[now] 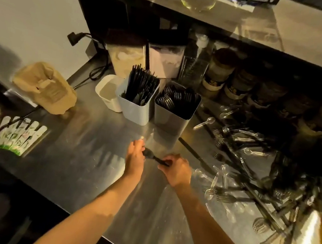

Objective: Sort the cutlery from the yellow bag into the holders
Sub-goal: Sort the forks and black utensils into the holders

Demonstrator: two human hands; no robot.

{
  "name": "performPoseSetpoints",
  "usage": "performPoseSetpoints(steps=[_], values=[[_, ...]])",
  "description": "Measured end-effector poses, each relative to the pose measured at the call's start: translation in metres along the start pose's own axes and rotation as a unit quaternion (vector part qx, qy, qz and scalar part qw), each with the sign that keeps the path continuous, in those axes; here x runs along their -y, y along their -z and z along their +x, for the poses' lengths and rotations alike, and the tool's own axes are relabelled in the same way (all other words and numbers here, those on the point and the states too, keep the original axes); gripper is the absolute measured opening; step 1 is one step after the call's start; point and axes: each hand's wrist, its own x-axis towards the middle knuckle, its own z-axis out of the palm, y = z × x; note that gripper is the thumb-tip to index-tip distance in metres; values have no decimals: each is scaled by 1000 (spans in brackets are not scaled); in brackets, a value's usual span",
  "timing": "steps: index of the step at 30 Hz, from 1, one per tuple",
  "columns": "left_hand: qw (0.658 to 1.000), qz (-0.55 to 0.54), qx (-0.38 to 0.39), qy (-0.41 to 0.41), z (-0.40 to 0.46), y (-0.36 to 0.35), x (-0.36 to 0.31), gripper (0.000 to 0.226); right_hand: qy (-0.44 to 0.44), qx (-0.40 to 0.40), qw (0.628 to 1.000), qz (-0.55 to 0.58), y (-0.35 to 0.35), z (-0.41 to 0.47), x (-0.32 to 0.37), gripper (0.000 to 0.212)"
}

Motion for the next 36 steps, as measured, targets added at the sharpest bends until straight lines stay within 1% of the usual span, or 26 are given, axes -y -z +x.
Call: performPoseSetpoints(steps=[3, 5, 6, 7, 8, 9, 10, 12, 13, 14, 15, 18, 21, 22, 24, 27, 30, 32, 34, 36], values=[[999, -35, 9, -4, -2, 3, 5, 23, 27, -8, 997, -73, -3, 1, 3, 26], [999, -45, 12, -17, -2, 7, 8, 23, 29, -1, 997, -76, -3, 3, 1, 27], [999, -44, 10, -18, 0, 8, 10, 20, 18, 6, 998, -57, 0, 3, 1, 26], [999, -41, 8, -17, 0, 9, 10, 19, 4, 12, 1000, -16, 4, 4, -1, 22], [999, -41, 7, -11, 1, 9, 11, 19, -6, 13, 999, 49, 8, 5, -3, 17], [999, -41, 10, -4, 1, 9, 9, 19, -14, 11, 990, 140, 14, 3, -4, 10], [999, -44, 20, 4, 0, 7, 5, 19, -19, 5, 971, 239, 22, -1, -3, 7], [997, -41, 68, 4, -3, 2, -7, 22, -31, -7, 914, 405, 39, -10, 4, 8], [995, -31, 98, -5, -6, -2, -15, 23, -27, -9, 892, 451, 50, -15, 10, 8], [992, -27, 124, -16, -10, -6, -24, 23, -16, -13, 881, 473, 60, -19, 17, 8], [989, -25, 141, -31, -15, -10, -34, 20, -4, -16, 875, 483, 71, -23, 25, 9], [982, -30, 166, -89, -26, -21, -67, 11, 37, -24, 874, 484, 95, -24, 42, 11], [969, -60, 205, -123, -34, -31, -104, 12, 63, -60, 871, 483, 117, -18, 56, 10], [966, -48, 213, -137, -34, -34, -117, 15, 69, -72, 870, 483, 125, -15, 60, 10], [960, 14, 216, -180, -31, -40, -141, 16, 71, -85, 872, 477, 140, -12, 68, 10], [933, 97, 227, -261, -28, -48, -172, 16, 81, -101, 878, 461, 158, -5, 77, 13], [909, 131, 192, -346, -24, -56, -196, 26, 88, -143, 878, 449, 167, 2, 79, 25], [897, 141, 161, -386, -16, -62, -207, 28, 69, -173, 865, 466, 173, 3, 76, 38], [890, 157, 131, -407, -8, -68, -212, 25, 42, -184, 841, 506, 176, 1, 71, 44], [882, 205, 122, -406, 2, -72, -209, 19, 18, -194, 832, 520, 177, 1, 64, 46]])
